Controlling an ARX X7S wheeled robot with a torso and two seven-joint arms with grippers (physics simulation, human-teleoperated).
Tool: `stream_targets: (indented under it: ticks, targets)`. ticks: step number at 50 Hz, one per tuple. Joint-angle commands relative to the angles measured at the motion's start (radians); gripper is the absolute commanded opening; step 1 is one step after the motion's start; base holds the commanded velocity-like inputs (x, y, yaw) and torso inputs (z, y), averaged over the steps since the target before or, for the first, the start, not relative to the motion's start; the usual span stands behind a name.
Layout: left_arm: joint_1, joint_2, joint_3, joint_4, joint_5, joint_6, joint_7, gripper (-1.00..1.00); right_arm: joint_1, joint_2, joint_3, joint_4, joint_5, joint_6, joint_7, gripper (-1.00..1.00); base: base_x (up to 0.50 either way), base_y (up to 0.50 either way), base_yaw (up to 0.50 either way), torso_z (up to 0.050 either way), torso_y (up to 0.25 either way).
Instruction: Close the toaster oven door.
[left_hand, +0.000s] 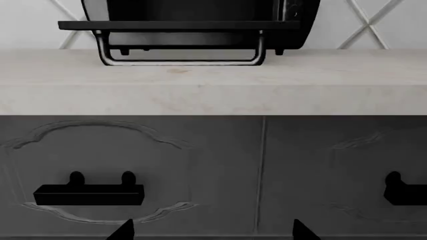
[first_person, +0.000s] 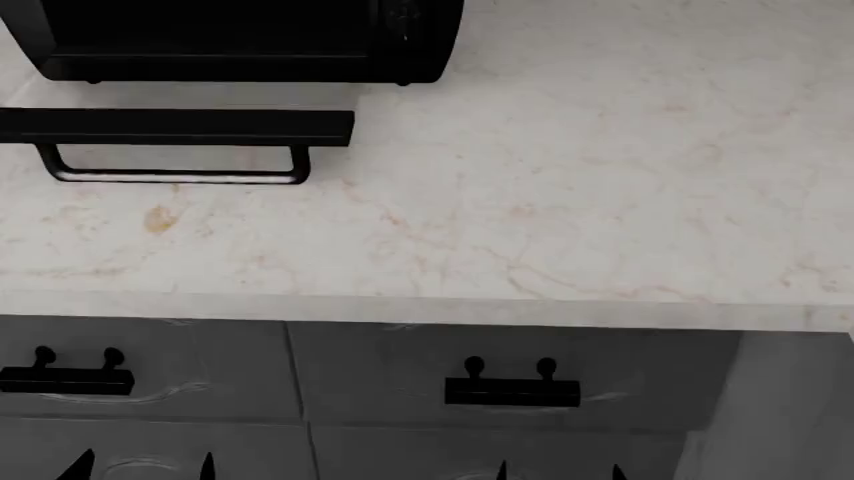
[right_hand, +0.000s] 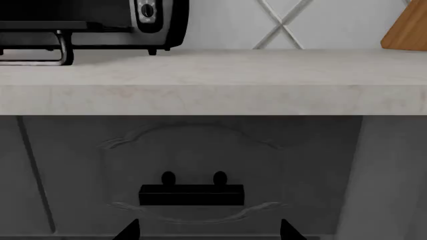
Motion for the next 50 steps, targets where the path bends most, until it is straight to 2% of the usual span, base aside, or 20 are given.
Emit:
stream_targets:
  ticks: [1,7,8,10,25,42,45,46,50]
  targets:
    - [-0.003,-0.043,0.051,-0.003,-0.043,0.002,-0.050,1.00,0.003,0.051,-0.062,0.002,0.051,-0.002,0.062,1.00,0.00,0.00,0.00,0.000,0.000]
    - [0.013,-0.057,0.063,0.010,-0.068,0.017,-0.050,1.00,-0.009,0.061,-0.082,-0.009,0.054,-0.009,0.070,1.00,0.00,0.00,0.00,0.000,0.000]
    - [0.026,-0.061,0.059,0.042,-0.129,0.016,-0.010,1.00,-0.014,0.063,-0.084,-0.023,0.057,-0.006,0.071,1.00,0.00,0.00,0.00,0.000,0.000]
    - [0.028,-0.071,0.077,0.067,-0.097,-0.022,-0.029,1.00,-0.019,0.067,-0.088,-0.038,0.059,-0.001,0.076,1.00,0.00,0.00,0.00,0.050,0.000]
    - [0.040,-0.094,0.107,0.126,-0.078,-0.012,-0.064,1.00,-0.013,0.087,-0.120,-0.079,0.071,0.021,0.093,1.00,0.00,0.00,0.00,0.050,0.000]
    - [0.061,-0.124,0.132,0.199,-0.122,-0.047,-0.061,1.00,-0.019,0.108,-0.148,-0.126,0.088,0.045,0.114,1.00,0.00,0.00,0.00,0.050,0.000]
    - [0.050,-0.133,0.109,0.263,-0.163,-0.122,-0.071,1.00,-0.010,0.126,-0.144,-0.192,0.075,0.078,0.127,1.00,0.00,0.00,0.00,0.033,0.000]
    - [0.027,-0.150,0.099,0.314,-0.159,-0.225,-0.095,1.00,0.002,0.141,-0.134,-0.253,0.065,0.121,0.137,1.00,0.00,0.00,0.00,0.000,0.000]
    - [-0.050,-0.195,0.045,0.421,-0.228,-0.384,-0.100,1.00,0.058,0.181,-0.096,-0.428,0.057,0.273,0.158,1.00,0.00,0.00,0.00,0.000,0.000]
